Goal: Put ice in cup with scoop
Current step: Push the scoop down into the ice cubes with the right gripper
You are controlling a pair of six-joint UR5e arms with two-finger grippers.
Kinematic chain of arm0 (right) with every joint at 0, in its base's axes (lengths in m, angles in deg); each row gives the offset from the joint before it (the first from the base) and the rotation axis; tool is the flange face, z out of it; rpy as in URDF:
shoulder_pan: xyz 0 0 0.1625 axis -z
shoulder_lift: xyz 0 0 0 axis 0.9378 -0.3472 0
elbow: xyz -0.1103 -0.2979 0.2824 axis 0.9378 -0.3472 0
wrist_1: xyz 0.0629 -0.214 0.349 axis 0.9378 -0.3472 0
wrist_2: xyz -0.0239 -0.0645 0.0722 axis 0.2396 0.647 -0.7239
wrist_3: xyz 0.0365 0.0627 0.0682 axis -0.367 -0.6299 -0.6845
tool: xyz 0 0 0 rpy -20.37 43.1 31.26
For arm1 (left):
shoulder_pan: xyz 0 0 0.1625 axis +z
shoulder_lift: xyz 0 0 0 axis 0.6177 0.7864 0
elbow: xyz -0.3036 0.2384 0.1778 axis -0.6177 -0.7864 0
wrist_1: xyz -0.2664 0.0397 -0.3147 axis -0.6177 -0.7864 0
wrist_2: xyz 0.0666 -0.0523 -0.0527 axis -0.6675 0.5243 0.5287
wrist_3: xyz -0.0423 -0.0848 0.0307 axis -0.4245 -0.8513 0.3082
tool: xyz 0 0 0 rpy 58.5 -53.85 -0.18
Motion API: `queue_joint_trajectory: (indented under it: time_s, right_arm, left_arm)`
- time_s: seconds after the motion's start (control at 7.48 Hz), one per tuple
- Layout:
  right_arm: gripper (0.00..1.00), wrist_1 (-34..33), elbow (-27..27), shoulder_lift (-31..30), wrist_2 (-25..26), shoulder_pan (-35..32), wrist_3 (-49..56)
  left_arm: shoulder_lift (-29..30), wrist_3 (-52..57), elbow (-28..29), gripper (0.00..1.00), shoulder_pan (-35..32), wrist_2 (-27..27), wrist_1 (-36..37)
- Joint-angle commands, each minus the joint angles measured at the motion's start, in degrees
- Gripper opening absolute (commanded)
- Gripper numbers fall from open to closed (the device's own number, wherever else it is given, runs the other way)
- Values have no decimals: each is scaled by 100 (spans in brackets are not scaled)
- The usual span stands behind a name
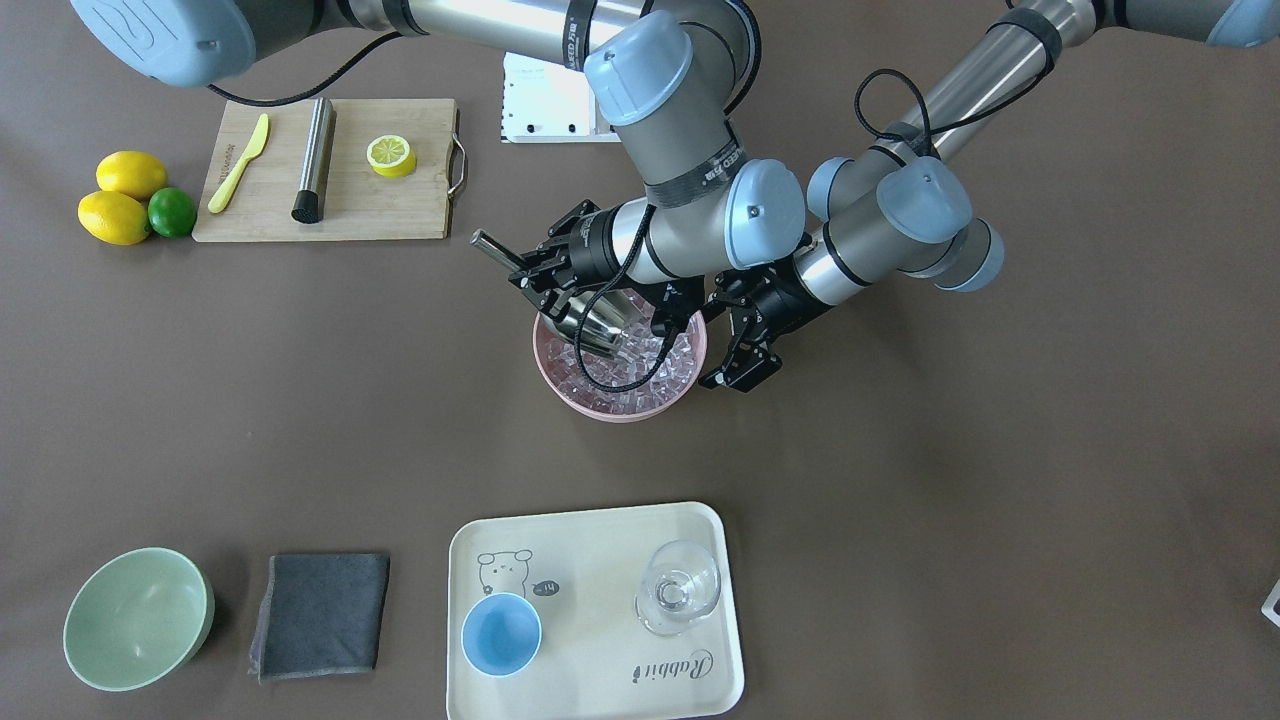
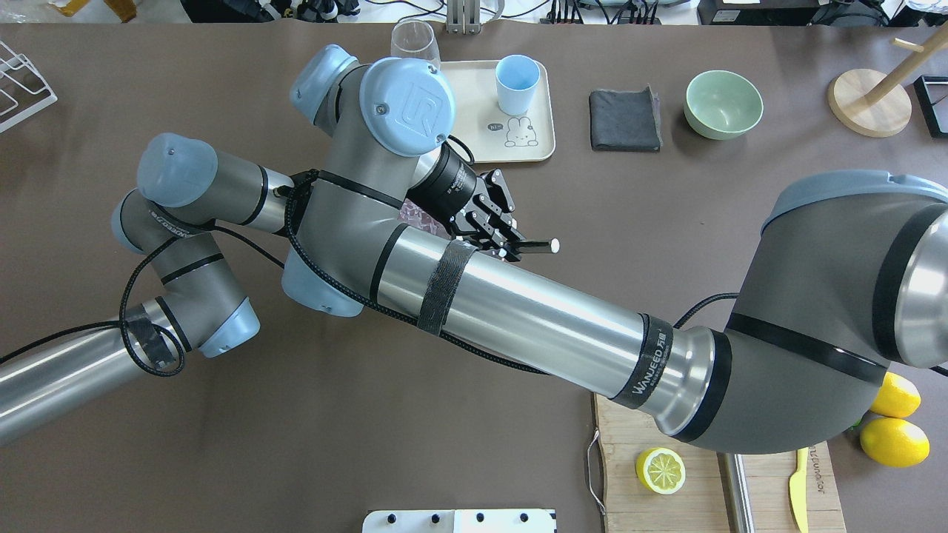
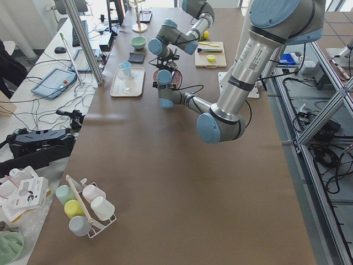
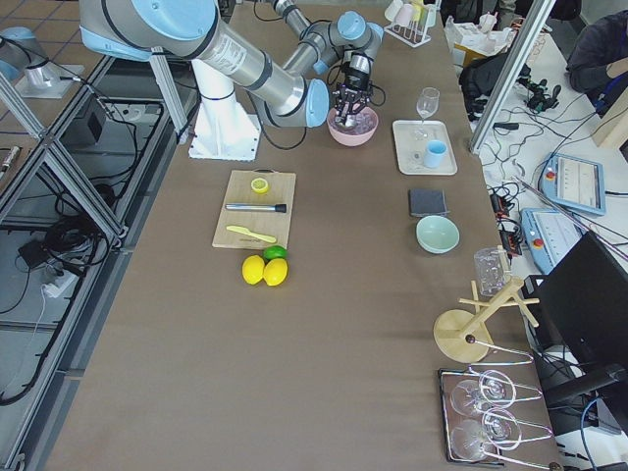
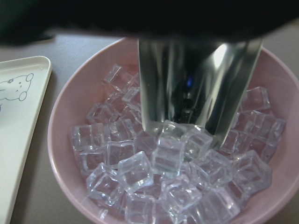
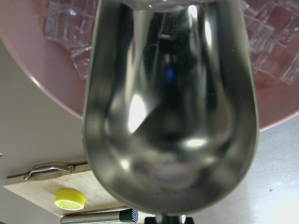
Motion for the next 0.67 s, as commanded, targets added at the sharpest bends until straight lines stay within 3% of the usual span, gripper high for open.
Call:
queue_joint_trajectory:
  time_s: [0.0, 0.53]
  right_arm:
    - [0, 163, 301, -165, 37, 4, -21]
    - [0, 67, 689, -235, 73, 4, -13]
  left_arm:
    - [-11, 0, 0, 97, 0, -2, 5]
    - [-11, 0, 0, 97, 0, -2, 13]
